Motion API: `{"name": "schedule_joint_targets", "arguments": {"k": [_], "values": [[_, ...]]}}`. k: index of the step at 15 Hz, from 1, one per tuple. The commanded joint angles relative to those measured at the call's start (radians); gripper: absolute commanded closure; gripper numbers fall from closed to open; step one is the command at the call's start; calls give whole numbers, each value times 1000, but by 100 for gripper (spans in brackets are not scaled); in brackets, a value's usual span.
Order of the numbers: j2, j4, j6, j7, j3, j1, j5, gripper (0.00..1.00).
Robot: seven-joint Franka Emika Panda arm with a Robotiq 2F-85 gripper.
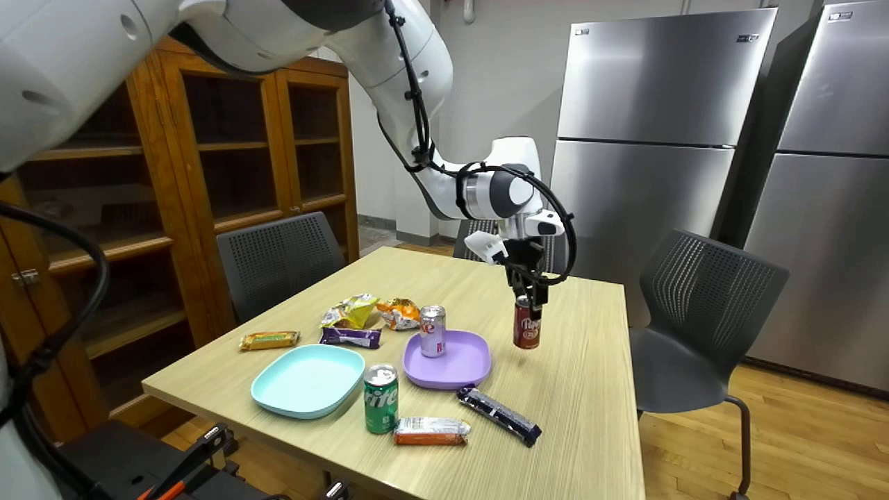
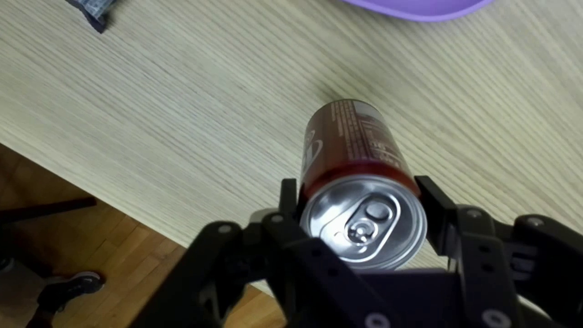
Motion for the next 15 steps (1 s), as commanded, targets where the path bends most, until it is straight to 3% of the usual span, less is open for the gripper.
{"name": "schedule_joint_targets", "arguments": {"k": [1,8,15], "values": [[-110,-137,46,35,5,52,-13,61],[-175,-247,72,98,11,144,-23,61],[-166,-271,68,142,37,161,-16,61]]}}
